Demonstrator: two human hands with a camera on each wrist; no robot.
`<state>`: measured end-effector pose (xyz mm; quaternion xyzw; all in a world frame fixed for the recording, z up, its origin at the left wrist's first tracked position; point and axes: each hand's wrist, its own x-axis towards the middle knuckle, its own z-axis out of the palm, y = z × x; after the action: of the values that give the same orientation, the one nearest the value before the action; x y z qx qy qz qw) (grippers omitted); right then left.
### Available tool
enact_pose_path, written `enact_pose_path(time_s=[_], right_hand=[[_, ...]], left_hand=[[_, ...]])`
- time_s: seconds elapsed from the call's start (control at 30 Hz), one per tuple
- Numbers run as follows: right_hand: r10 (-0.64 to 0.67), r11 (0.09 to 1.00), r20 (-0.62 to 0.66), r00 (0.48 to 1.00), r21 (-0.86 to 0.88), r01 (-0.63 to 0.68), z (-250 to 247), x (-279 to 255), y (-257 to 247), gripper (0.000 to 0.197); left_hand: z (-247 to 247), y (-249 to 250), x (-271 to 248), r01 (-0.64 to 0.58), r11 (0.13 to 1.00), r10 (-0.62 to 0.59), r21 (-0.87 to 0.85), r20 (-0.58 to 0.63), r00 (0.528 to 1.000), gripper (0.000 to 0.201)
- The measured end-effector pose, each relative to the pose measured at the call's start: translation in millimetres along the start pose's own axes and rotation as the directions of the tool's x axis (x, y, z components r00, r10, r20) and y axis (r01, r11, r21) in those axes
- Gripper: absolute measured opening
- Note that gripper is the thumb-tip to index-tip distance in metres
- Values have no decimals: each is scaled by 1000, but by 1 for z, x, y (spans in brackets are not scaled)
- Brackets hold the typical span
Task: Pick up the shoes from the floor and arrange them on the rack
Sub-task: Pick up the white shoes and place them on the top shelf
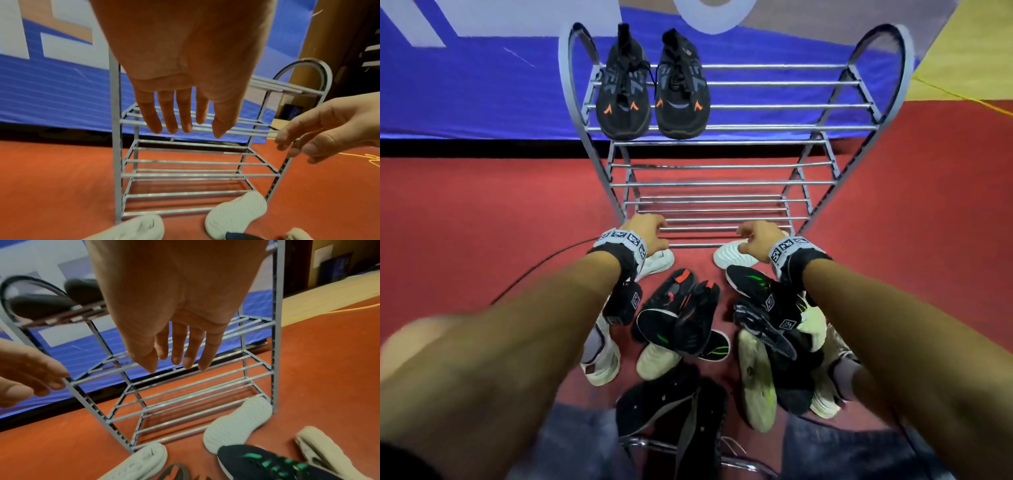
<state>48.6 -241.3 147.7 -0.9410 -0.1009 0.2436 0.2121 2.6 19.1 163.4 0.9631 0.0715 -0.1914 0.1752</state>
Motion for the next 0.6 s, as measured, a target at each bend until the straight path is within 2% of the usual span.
enact_pose_path(time_s=[0.2,0.37,0.6], right_hand=[[116,993,98,988,22,-119,65,42,52,43],[188,982,156,970,-34,-185,105,86,91,35],[212,967,149,966,-178,-185,135,156,128,59]], left_hand=[[70,-36,45,132,991,-133,22,115,984,48],[121,-59,88,167,984,-176,70,164,971,52],[172,-79,150,151,971,-200,185,284,938,66]])
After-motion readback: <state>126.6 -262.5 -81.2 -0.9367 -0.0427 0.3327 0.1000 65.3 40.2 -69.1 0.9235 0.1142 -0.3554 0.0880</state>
